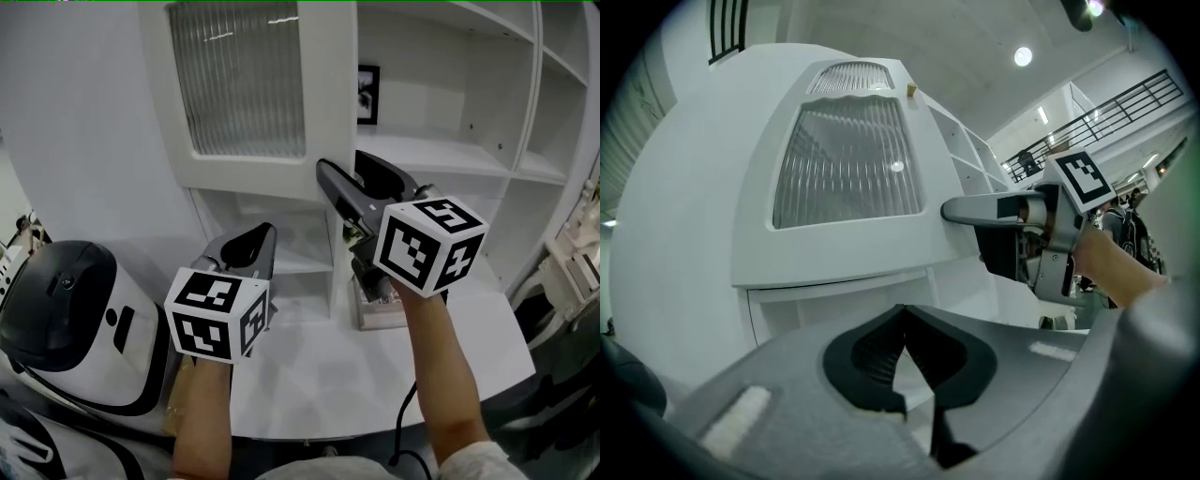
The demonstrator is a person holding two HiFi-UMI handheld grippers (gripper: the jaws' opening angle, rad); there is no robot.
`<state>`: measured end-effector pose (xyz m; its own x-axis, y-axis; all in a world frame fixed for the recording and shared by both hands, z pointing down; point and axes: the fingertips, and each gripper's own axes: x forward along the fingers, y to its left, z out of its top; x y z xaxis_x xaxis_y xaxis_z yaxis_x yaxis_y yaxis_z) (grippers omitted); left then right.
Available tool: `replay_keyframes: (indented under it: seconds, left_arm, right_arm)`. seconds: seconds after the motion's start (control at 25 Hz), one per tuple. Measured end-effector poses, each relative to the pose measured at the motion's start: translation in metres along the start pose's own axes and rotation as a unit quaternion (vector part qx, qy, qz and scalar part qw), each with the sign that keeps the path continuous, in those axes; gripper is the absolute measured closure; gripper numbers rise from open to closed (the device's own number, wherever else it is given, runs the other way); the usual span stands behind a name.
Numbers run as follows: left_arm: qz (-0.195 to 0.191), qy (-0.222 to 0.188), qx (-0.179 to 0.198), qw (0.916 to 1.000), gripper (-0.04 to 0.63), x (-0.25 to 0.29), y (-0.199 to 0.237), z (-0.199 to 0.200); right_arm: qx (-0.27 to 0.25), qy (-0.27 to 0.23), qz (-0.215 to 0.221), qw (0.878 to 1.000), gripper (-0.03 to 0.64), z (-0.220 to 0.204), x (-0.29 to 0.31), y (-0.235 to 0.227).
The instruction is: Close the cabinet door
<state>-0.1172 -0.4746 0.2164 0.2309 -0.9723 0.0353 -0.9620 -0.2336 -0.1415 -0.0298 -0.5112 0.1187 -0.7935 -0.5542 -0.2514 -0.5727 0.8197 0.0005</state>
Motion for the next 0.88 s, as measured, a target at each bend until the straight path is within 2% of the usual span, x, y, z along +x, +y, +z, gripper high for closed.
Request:
replay_keyframes:
  seconds: [0.24,0.36,0.88]
  left_arm:
    - [0.01,-0.006,0.001,0.9999,0.598,0.007,0.005,0.003]
    - [0.012,-0.008,0.001,0.9999,0.598,0.012,0.006,0.004]
    - [0.019,-0.006,-0.004,0.9998,0.598,0.043,0.009,0.0]
  right_arm:
    - [0.001,-0.005,-0.006,1.0,0.386,-0.002,0.006,-0.012]
    - [-0.002,-0.001,-0.015,1.0,0.353,-0.003,0.009,-0.02]
    - [0.015,0.003,0.017,1.0,0.341,-0.008,0.028,-0.043]
